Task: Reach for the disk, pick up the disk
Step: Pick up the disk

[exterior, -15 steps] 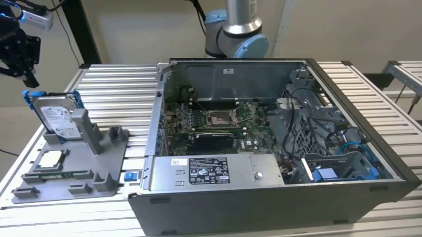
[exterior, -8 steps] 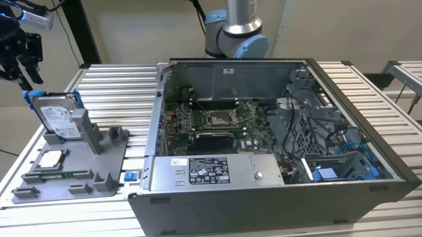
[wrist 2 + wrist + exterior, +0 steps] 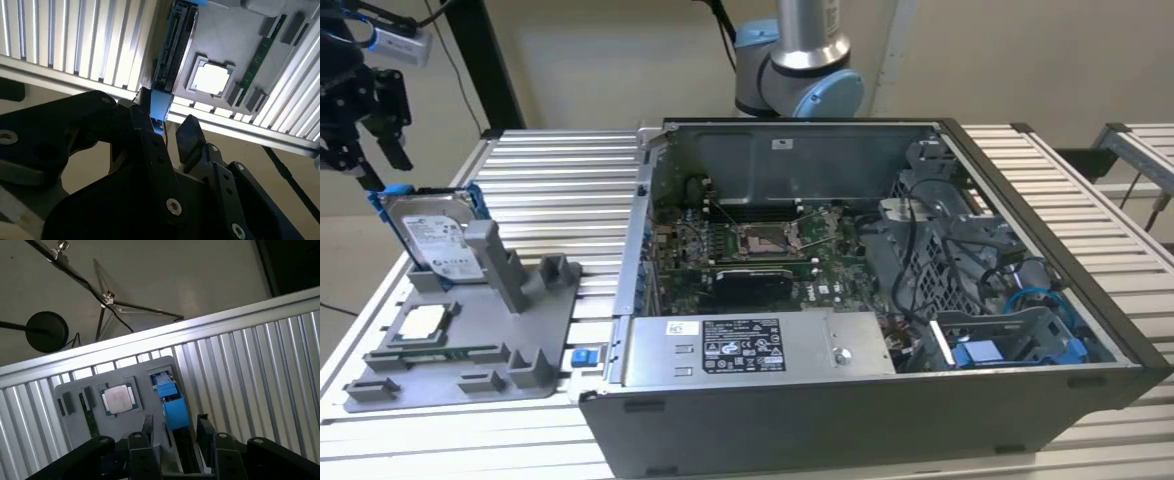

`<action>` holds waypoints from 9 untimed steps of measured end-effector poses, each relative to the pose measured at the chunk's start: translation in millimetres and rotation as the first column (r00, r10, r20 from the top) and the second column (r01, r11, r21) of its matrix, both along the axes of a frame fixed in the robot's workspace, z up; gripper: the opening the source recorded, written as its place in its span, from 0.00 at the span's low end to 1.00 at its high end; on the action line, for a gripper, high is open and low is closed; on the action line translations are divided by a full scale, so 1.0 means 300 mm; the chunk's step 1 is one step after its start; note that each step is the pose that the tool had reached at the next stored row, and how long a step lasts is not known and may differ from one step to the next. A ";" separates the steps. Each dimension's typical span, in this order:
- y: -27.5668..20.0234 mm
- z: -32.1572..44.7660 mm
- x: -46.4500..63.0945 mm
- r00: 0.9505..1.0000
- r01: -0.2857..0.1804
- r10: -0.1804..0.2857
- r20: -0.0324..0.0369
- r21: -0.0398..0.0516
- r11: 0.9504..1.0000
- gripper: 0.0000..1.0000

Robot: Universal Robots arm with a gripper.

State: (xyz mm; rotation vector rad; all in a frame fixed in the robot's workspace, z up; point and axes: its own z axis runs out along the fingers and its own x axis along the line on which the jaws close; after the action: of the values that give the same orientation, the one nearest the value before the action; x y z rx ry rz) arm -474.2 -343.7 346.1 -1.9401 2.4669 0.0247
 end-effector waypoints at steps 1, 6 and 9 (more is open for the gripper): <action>0.000 -0.005 0.000 1.000 -0.014 0.014 0.000 0.000 1.000 1.00; 0.000 -0.027 0.000 0.997 -0.076 0.076 0.000 0.000 0.997 1.00; 0.000 -0.040 0.000 0.994 -0.108 0.108 0.000 0.001 0.994 1.00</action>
State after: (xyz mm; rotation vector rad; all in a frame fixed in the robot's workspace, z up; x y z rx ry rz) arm -474.2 -343.7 334.2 -2.0706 2.3590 0.0256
